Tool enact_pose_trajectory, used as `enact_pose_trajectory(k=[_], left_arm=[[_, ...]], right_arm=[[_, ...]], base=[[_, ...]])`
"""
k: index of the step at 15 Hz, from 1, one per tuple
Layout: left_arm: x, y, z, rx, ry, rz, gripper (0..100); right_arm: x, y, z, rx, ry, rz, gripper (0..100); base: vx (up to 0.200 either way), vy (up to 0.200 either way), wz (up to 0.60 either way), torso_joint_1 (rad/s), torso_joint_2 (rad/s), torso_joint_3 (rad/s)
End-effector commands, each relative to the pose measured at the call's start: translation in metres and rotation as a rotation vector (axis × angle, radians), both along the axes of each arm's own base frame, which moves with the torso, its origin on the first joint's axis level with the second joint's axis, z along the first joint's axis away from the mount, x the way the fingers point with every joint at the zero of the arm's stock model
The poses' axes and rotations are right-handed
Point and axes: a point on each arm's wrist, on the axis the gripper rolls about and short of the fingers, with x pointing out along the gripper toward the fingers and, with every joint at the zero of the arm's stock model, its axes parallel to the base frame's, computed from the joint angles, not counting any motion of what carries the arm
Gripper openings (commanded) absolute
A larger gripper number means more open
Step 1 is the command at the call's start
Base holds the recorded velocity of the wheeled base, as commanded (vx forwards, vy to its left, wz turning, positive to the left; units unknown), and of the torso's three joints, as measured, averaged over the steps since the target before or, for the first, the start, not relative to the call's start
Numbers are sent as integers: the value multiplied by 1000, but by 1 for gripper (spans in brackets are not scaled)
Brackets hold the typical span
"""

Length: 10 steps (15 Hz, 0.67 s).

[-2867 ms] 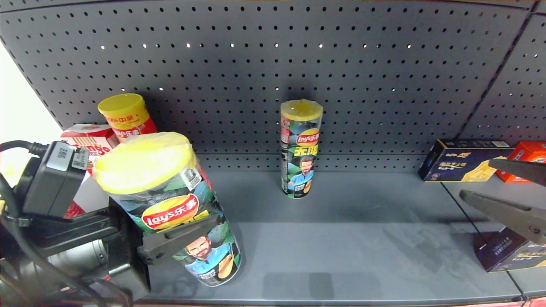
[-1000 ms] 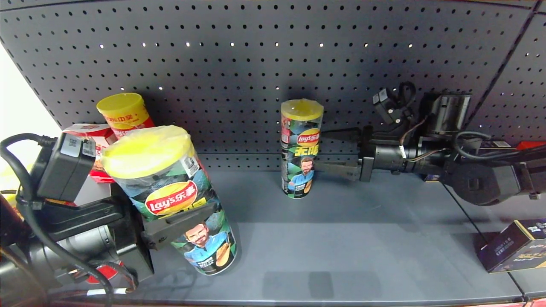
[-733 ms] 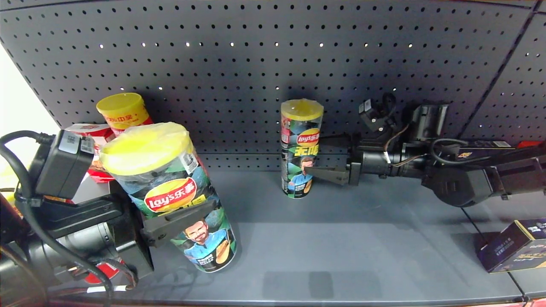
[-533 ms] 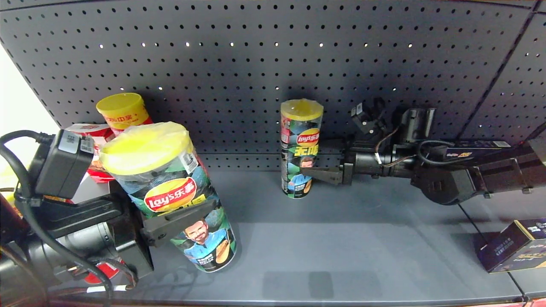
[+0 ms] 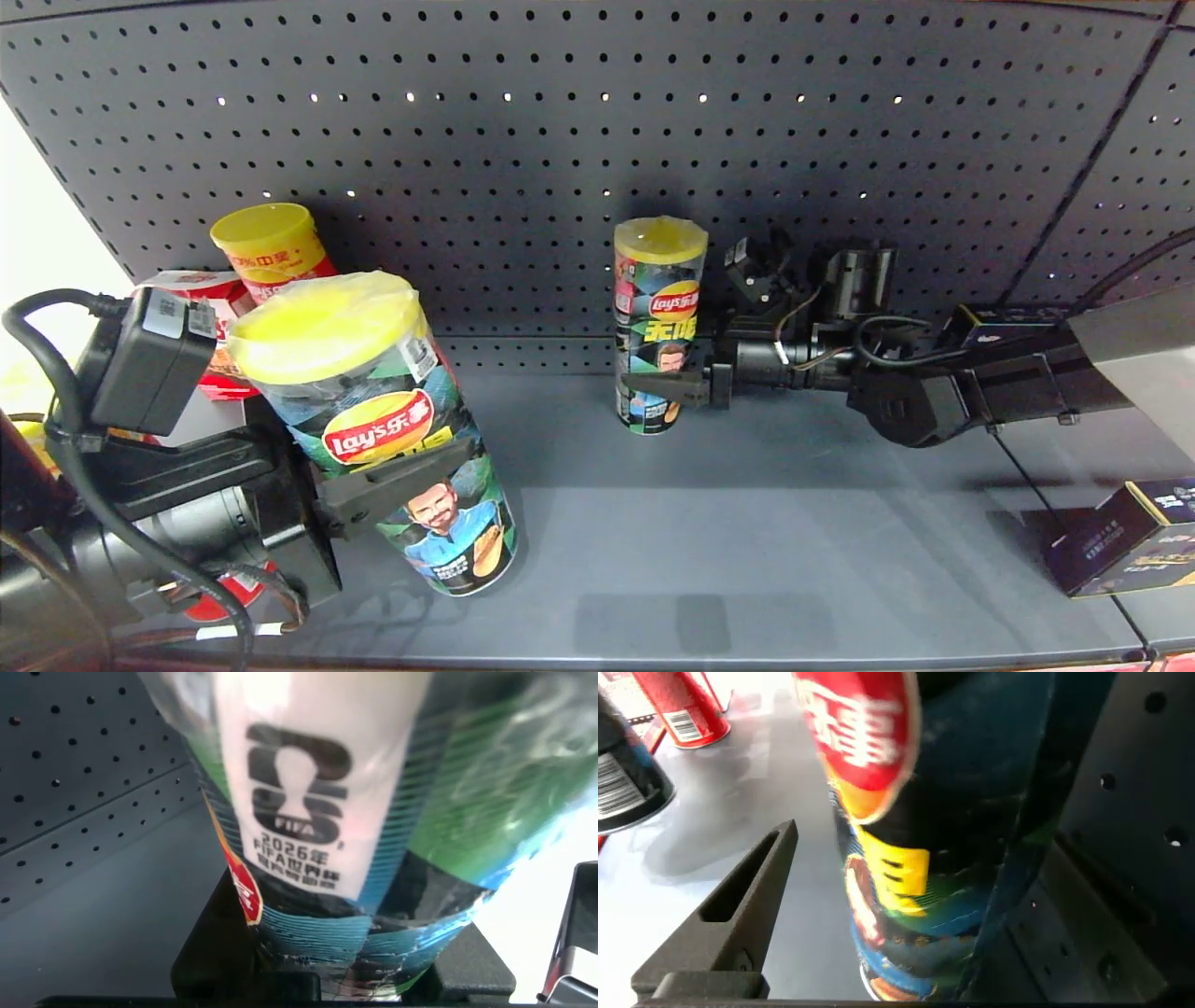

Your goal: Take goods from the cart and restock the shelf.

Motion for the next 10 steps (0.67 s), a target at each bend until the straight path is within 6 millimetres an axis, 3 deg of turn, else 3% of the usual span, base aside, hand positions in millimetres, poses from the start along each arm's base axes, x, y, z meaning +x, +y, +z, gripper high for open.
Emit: enact_pose_trajectory(k=[1,4,5,10], left_arm=[[0,0,-1,2,4,2,0],[-1,0,-2,3,7,5,0],[-1,0,-2,3,7,5,0],[-2,1,-3,5,9,6,0]], right_arm=[[3,5,-6,-3,7,7,100],[6,13,-11,-3,4,22,100],[5,16,-10,3,-6,23,0],[-7,22,-1,8,-11,-11,0]], base=[[0,0,0,0,0,0],[0,0,0,0,0,0],[0,0,0,0,0,0],[0,0,0,0,0,0]])
